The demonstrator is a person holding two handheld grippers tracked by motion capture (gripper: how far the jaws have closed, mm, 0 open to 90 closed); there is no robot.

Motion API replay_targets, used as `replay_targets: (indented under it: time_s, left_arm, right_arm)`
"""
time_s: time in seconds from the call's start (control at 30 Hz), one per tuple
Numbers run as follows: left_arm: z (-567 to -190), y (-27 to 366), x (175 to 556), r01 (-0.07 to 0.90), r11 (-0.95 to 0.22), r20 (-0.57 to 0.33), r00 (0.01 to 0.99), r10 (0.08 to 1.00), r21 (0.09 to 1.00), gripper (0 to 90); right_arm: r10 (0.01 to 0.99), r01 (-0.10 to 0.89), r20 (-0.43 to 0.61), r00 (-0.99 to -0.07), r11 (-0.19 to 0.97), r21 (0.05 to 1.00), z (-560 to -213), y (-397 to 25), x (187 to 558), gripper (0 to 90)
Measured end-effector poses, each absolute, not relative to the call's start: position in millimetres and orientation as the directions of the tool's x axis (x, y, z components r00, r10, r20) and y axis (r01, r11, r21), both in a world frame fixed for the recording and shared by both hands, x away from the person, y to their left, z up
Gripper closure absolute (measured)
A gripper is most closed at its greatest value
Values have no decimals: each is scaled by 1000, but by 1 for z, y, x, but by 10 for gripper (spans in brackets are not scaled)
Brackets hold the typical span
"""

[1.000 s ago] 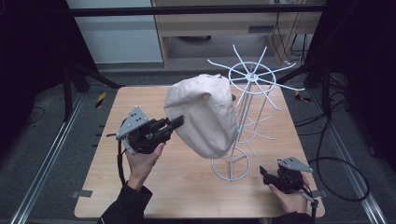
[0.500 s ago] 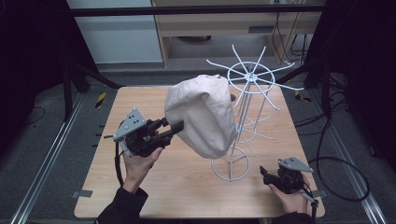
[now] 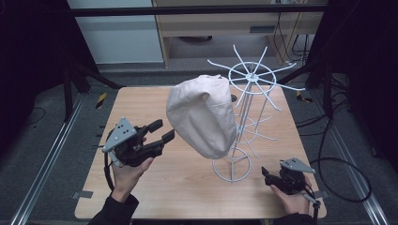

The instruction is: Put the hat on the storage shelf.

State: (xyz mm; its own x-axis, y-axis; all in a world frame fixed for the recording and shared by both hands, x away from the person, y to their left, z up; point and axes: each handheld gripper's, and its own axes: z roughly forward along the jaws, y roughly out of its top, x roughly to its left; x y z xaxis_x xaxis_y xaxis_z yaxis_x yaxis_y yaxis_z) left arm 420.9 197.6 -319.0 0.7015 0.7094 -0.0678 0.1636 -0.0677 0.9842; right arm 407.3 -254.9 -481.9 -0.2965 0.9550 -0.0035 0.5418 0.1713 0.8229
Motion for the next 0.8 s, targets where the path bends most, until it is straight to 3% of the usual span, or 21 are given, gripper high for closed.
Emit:
replay_targets:
  time_s: [0.37,0.8]
  left_arm:
    - [-348,234,410,199,-74,-68,622,780,977,346]
    - [-400,277,420,307,-102,-65,490,870,946,284]
  right_arm:
    - [956,541,-8,-295,174,823,-483,-255,408,233]
    - [957,544,2,-289,162,823,-482,-257,407,224]
